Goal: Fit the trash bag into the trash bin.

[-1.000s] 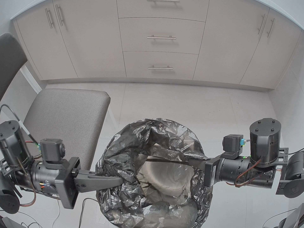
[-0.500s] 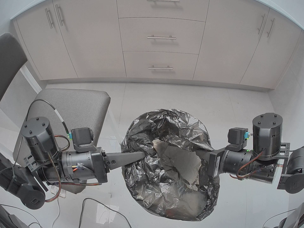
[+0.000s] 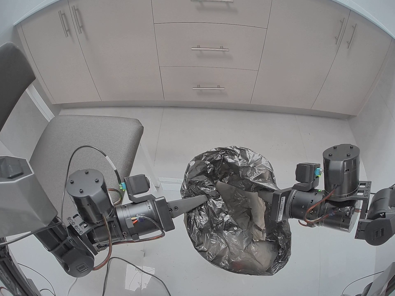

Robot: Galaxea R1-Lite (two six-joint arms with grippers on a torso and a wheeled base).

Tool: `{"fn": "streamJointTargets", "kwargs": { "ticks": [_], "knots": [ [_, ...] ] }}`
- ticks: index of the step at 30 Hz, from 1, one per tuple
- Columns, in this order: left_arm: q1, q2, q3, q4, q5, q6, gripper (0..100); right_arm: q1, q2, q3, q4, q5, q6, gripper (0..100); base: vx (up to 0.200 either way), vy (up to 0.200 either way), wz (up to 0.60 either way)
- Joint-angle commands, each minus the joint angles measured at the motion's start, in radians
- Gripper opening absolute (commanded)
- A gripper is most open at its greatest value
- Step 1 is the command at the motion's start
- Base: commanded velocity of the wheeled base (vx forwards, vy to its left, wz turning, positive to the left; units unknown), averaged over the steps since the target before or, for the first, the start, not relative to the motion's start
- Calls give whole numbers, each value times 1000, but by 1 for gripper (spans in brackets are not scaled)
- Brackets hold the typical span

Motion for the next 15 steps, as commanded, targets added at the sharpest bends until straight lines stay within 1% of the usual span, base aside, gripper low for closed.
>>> {"fn": "streamJointTargets", "kwargs": {
  "ticks": [1, 10, 15],
  "knots": [
    [-4, 79, -16, -2, 1, -3, 0, -19, 60, -2, -9, 2, 1, 0, 0, 0, 0],
    [3, 153, -42, -2, 9, 6, 0, -36, 177, -14, -26, 2, 4, 0, 0, 0, 0],
    [21, 207, -71, -2, 6, 12, 0, -61, 252, -13, -112, 0, 1, 0, 0, 0, 0]
  ]
}}
